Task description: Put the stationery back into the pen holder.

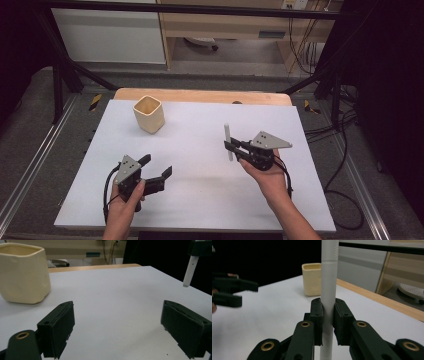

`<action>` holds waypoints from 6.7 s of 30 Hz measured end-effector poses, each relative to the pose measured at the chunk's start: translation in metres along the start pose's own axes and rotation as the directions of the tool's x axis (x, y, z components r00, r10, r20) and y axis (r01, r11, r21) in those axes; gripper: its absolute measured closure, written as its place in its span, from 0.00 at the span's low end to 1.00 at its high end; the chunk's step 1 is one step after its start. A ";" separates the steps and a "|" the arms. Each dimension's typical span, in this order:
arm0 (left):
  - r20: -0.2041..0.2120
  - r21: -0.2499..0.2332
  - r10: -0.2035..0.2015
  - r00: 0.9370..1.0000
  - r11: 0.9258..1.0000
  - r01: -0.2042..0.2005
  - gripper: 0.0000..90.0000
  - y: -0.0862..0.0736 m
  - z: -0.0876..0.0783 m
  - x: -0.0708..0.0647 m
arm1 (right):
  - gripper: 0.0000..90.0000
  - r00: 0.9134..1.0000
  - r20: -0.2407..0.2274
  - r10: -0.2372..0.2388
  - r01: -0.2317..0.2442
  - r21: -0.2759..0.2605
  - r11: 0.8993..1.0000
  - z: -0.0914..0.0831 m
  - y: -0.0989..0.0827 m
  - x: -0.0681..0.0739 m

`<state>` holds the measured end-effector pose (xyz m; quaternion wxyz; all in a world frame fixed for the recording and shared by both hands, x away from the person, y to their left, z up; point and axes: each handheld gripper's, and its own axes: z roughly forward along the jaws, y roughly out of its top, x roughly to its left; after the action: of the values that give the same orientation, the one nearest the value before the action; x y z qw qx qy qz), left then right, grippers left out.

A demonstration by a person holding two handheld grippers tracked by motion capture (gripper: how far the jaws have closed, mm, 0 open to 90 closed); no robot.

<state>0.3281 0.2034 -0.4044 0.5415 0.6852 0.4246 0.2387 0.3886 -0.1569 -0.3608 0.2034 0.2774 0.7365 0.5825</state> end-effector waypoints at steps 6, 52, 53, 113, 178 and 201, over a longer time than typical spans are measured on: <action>-0.042 -0.004 -0.004 0.999 1.000 0.004 0.14 -0.001 -0.001 0.004 | 0.87 0.998 -0.036 0.053 -0.054 -0.023 0.998 0.033 0.023 -0.002; -0.105 0.031 0.000 0.994 1.000 0.004 0.08 -0.003 -0.002 0.015 | 0.87 0.978 -0.133 0.159 -0.168 -0.063 0.984 0.196 0.092 0.014; -0.104 0.033 -0.001 0.995 0.999 0.004 0.08 -0.003 -0.002 0.015 | 0.87 0.978 -0.134 0.161 -0.171 -0.063 0.983 0.197 0.093 0.014; -0.101 0.033 -0.001 0.995 0.999 0.004 0.08 -0.003 -0.002 0.014 | 0.87 0.986 -0.120 0.117 -0.127 -0.081 0.989 0.271 0.113 0.030; -0.084 0.036 -0.002 0.996 0.999 0.005 0.09 -0.003 -0.002 0.014 | 0.81 0.997 -0.054 0.060 -0.055 0.093 0.994 0.321 0.072 0.035; -0.087 0.038 0.007 0.996 0.999 -0.004 0.09 -0.002 -0.001 0.013 | 0.24 0.993 -0.080 0.081 -0.068 0.152 0.986 0.231 0.091 0.030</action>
<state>0.3334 0.2148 -0.4082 0.5086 0.6854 0.4506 0.2618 0.5254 0.0503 -0.3266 0.1283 0.2936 0.7752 0.5444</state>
